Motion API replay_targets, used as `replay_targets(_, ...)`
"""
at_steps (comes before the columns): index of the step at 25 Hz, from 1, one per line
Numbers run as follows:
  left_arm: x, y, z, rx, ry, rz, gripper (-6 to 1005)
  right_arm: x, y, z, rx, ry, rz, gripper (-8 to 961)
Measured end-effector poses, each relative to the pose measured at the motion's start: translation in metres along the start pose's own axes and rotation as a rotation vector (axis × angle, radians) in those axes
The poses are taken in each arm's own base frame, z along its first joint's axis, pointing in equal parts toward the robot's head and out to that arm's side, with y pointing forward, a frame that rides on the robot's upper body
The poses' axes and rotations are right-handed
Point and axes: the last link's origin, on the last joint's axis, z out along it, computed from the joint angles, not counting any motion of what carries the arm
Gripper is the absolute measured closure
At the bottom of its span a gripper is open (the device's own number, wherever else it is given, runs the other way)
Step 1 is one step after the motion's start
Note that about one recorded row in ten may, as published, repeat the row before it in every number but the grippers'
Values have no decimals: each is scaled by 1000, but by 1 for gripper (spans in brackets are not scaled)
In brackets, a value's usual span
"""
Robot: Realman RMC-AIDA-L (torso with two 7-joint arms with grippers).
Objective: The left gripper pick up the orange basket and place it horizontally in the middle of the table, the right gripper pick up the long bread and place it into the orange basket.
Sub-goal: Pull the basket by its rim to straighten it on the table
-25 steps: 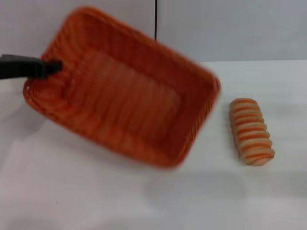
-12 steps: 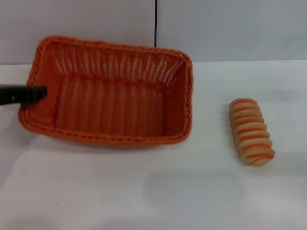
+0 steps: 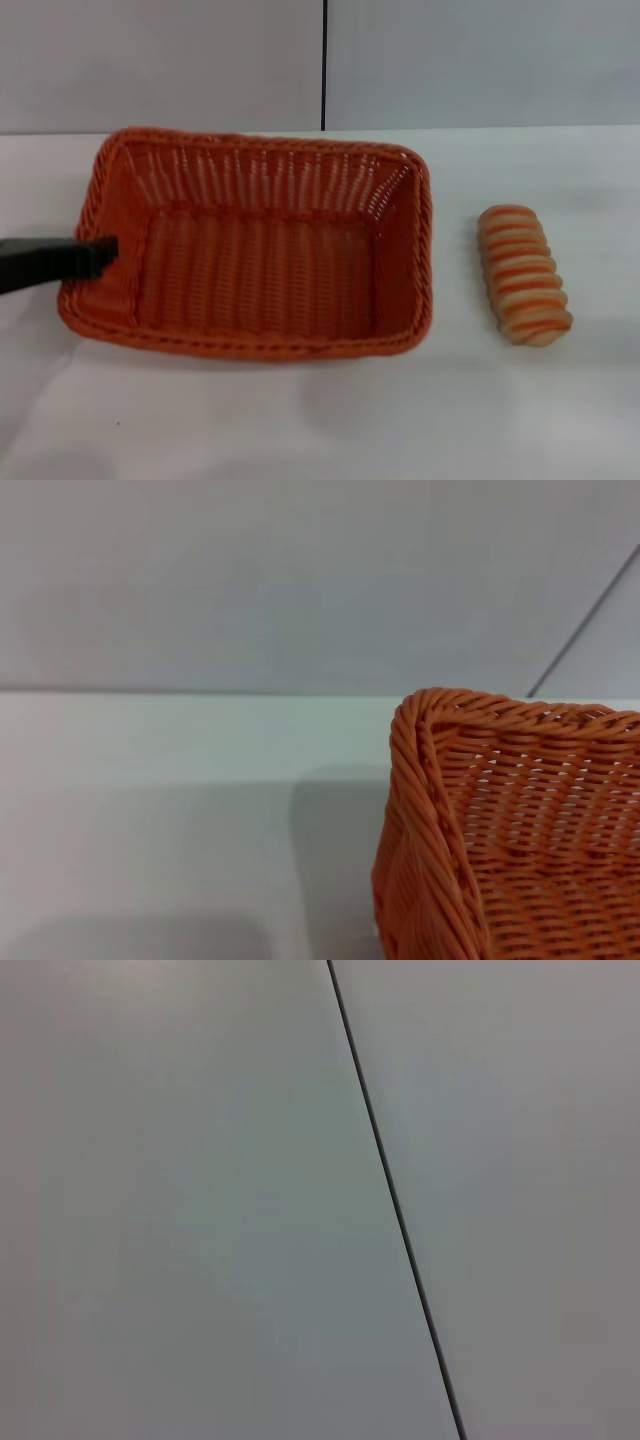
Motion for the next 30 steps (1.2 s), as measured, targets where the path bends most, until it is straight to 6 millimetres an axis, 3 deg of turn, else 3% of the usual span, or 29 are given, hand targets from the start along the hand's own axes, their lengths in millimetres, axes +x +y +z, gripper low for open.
replay_targets(4, -13, 8, 3, -17, -17, -4, 828, 1, 0, -6, 2, 4, 7, 344)
replay_targets(9, -15, 14, 5, -32, -23, 5, 832, 1, 0, -10, 0, 9, 7, 344)
replay_targets(20, -7, 27, 9, -96, -31, 43, 809, 0, 2, -10, -17, 6, 6, 344)
replay_targets(25, 3, 23, 5, -128, 21, 38, 718, -1, 2, -10, -19, 3, 3, 344)
replay_targets(30, 14, 6, 0, -152, 97, -9, 627, -1, -1, -15, -15, 14, 0, 344)
